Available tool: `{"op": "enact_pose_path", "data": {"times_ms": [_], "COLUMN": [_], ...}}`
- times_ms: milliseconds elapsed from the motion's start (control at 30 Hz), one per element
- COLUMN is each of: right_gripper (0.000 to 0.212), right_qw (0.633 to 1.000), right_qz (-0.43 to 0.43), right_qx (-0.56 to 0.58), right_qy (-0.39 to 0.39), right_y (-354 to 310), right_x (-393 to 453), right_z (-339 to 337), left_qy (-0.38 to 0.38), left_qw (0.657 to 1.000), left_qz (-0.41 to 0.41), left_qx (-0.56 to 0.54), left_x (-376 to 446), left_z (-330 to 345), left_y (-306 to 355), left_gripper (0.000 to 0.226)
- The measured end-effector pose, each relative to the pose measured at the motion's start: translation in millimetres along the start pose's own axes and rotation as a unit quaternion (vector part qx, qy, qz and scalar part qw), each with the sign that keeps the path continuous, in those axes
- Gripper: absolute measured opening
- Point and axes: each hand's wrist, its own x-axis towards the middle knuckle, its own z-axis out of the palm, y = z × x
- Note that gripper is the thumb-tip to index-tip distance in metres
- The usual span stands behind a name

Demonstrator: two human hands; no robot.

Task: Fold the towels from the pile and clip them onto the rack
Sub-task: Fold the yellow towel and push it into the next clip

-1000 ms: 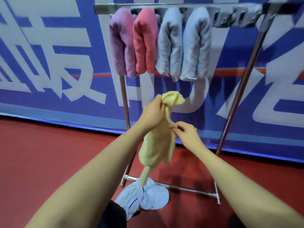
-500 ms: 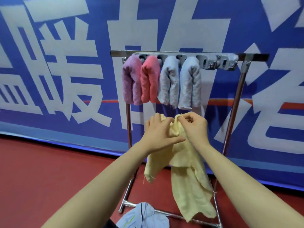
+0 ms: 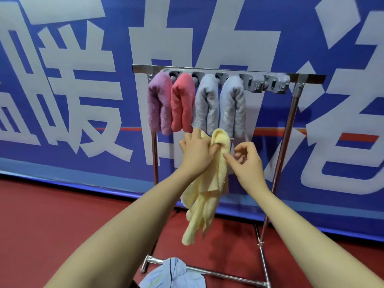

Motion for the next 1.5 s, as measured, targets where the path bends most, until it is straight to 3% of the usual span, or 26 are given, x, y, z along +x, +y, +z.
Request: {"op": "enact_pose_path", "data": {"times_ms": [167, 233, 333, 433, 567, 633, 767, 900, 1067, 1167, 1267, 1400, 1500], "right_gripper": [0.034, 0.028, 0.007, 0.012, 0.009, 0.008, 0.018, 0.015, 0.013, 0.014, 0.011, 0.035, 0.024], "right_qw": [0.982, 0.965, 0.98, 0.993, 0.992, 0.993, 0.995, 0.992, 0.99, 0.99, 0.995, 0.981, 0.972], "right_qz": [0.008, 0.02, 0.024, 0.092, 0.114, 0.101, 0.046, 0.031, 0.038, 0.036, -0.004, -0.041, -0.057], "right_qx": [-0.151, -0.2, -0.132, -0.021, 0.05, 0.052, 0.047, 0.073, 0.07, 0.072, -0.001, -0.156, -0.194], "right_qy": [-0.117, -0.167, -0.145, -0.076, -0.028, -0.03, -0.071, -0.095, -0.114, -0.113, -0.099, -0.108, -0.12], "right_y": [27.0, 34.0, 34.7, 24.9, 8.6, 2.1, -12.7, -24.1, -24.7, -20.7, -15.1, -0.3, 4.5], "right_x": [-16.7, -17.4, -11.3, 3.1, 21.8, 29.0, 37.1, 43.1, 47.7, 47.5, 38.0, 16.9, 11.4], "right_z": [19.5, 27.9, 31.5, 28.9, 27.6, 30.3, 37.1, 41.9, 39.1, 34.9, 28.6, 24.5, 32.8], "left_qy": [0.006, 0.012, 0.02, 0.022, 0.019, 0.017, -0.02, -0.047, -0.041, -0.057, -0.022, 0.007, 0.005], "left_qw": [1.0, 1.0, 0.999, 0.997, 0.996, 0.998, 0.997, 0.993, 0.994, 0.994, 0.997, 0.998, 0.999], "left_qz": [0.004, 0.007, 0.008, 0.001, 0.006, -0.001, 0.07, 0.101, 0.027, 0.022, 0.003, -0.004, 0.024], "left_qx": [0.008, 0.019, 0.042, 0.078, 0.087, 0.065, 0.009, 0.022, -0.096, -0.088, -0.072, -0.058, -0.03], "left_x": [15.8, 20.5, 23.5, 20.6, 10.6, 7.0, 0.0, -2.8, 0.9, 4.2, 8.9, 15.2, 13.4], "left_z": [-11.6, -18.0, -26.3, -28.2, -22.3, -20.7, -19.1, -9.7, -1.9, -2.2, -3.9, -8.4, -10.4], "left_y": [-11.2, -17.4, -28.7, -45.5, -65.0, -67.8, -60.8, -45.5, -32.3, -27.4, -26.4, -31.1, -35.1], "left_gripper": [0.036, 0.038, 0.039, 0.04, 0.035, 0.035, 0.06, 0.078, 0.056, 0.039, 0.032, 0.035, 0.034]}}
